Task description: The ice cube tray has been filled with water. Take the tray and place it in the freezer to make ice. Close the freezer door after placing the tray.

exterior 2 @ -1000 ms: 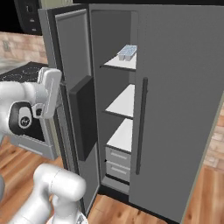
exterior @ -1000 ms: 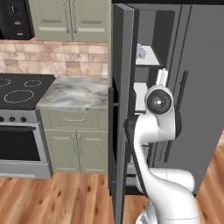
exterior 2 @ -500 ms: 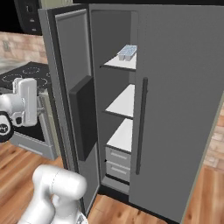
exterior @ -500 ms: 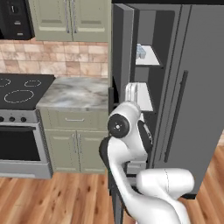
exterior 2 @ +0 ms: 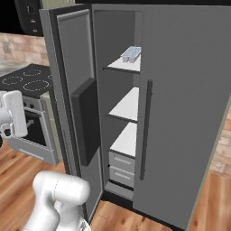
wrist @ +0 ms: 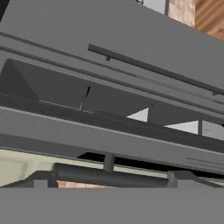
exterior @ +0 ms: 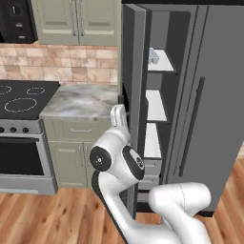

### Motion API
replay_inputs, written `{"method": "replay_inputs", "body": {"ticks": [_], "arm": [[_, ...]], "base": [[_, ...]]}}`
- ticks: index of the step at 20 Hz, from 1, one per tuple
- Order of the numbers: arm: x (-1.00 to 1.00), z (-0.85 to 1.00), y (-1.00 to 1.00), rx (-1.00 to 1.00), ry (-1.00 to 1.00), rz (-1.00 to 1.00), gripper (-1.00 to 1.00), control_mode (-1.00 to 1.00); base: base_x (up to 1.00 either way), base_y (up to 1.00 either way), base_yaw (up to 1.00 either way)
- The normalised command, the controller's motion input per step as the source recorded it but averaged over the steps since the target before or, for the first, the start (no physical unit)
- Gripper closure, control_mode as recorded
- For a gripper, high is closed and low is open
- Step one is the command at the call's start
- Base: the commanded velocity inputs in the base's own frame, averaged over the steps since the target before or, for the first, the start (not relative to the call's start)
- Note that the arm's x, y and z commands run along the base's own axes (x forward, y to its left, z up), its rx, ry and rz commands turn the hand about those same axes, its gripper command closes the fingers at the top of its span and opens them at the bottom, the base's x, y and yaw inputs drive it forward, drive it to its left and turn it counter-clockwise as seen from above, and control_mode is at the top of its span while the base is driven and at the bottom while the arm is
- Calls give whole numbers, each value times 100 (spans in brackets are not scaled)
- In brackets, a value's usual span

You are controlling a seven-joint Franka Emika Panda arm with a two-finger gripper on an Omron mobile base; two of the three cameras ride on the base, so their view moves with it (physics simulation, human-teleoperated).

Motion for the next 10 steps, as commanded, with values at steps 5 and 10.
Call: {"method": "replay_inputs", "body": {"ticks": [5,10], "arm": [[14,-33,36,-2,3,0,-100,-100],[26,-29,27,-2,2,0,-100,-100]], "base": [[0,0,0],[0,0,0]]}}
